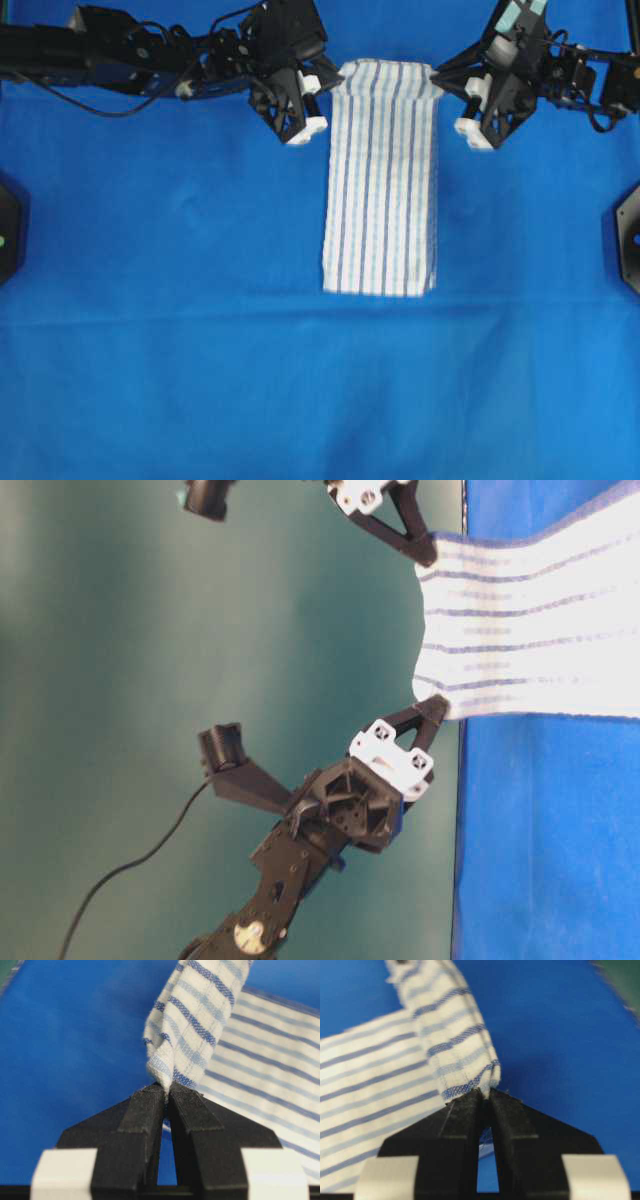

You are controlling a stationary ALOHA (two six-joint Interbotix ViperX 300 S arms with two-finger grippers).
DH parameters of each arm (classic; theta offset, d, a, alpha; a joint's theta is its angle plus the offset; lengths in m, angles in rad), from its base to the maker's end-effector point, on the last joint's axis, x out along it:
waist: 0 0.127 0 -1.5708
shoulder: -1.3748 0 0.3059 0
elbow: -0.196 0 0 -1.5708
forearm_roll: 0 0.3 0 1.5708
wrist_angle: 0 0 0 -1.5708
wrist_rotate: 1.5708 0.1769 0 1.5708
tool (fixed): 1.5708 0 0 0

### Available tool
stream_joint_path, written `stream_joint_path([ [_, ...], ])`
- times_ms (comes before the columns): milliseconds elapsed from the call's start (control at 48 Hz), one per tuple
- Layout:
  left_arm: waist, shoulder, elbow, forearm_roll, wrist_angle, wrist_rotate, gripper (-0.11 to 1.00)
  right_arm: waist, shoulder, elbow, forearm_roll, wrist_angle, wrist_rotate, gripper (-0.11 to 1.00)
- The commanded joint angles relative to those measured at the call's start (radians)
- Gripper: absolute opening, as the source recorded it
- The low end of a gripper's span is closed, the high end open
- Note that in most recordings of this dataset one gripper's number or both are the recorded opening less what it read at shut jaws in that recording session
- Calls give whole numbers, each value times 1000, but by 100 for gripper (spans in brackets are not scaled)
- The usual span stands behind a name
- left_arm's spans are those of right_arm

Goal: Fold the blue towel.
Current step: 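Fold the far end toward the near end with both grippers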

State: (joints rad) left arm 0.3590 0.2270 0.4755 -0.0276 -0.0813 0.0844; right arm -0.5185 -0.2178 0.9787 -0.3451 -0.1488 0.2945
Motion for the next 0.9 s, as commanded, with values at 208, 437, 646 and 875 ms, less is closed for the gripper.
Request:
stream_joint_path([
  [208,-140,-75,43,0,-6,-6,1,183,-86,49,29,77,66,8],
  [437,-245,-92,78,-2,-2,-28,1,331,-84,54,41,120,140,8],
  [646,-310,-98,100,-2,3,-71,1,443,-80,48,46,150,207,8],
  [875,-351,-98,114,-2,3,-78,1,486,-61,37,46,156,241,8],
])
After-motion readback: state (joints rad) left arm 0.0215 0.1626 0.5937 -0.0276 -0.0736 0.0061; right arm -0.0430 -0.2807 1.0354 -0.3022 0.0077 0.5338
